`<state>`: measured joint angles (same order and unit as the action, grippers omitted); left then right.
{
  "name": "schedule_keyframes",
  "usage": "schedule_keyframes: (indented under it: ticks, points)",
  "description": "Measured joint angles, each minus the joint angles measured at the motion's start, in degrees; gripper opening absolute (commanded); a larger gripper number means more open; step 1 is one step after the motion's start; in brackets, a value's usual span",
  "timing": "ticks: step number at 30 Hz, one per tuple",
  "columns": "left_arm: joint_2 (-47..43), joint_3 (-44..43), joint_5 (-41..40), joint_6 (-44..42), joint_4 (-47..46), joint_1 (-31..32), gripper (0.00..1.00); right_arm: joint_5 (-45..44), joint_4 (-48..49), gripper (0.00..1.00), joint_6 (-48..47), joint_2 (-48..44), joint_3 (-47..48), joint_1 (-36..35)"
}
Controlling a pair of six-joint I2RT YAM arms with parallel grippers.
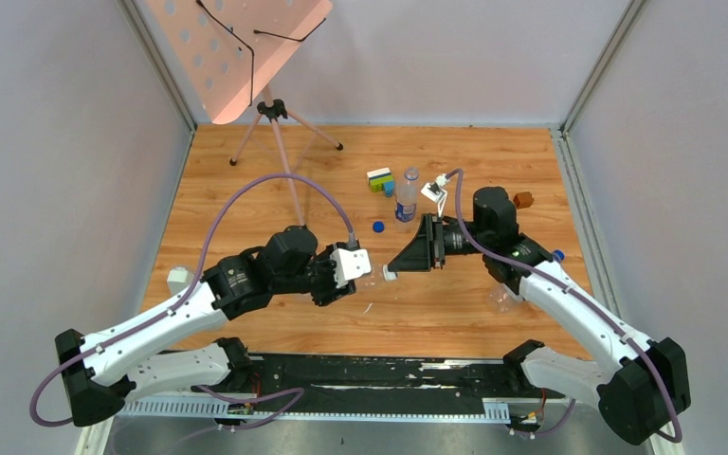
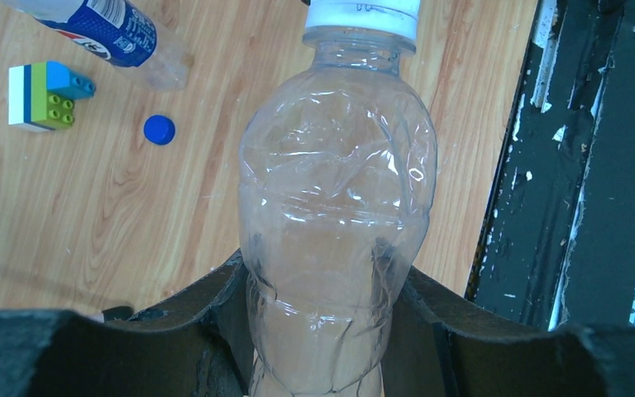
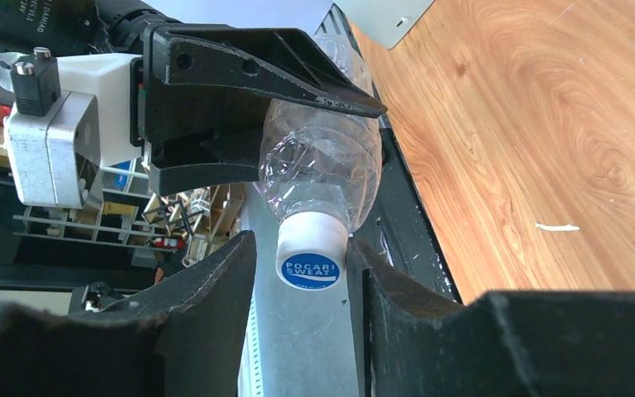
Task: Unscrew the bottle caps
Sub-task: Unscrew the bottle cap from the plastic bottle.
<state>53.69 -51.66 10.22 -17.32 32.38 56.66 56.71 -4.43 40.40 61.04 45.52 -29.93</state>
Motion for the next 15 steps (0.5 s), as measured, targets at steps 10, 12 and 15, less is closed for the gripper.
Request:
schedule_keyframes:
  ticks: [10, 12, 15]
  points:
    - [0.2, 0.0, 0.1, 0.0, 0.0, 0.0, 0.00, 0.1, -1.5, 0.51, -1.8, 0.9, 0.0, -0.8]
    - [0.2, 0.0, 0.0, 0.0, 0.0, 0.0, 0.00, 0.1, -2.3, 0.50, -2.3, 0.9, 0.0, -0.9]
    - [0.2, 0.0, -0.2, 0.0, 0.0, 0.0, 0.00, 0.2, -2.9, 0.34, -2.9, 0.9, 0.0, -1.1]
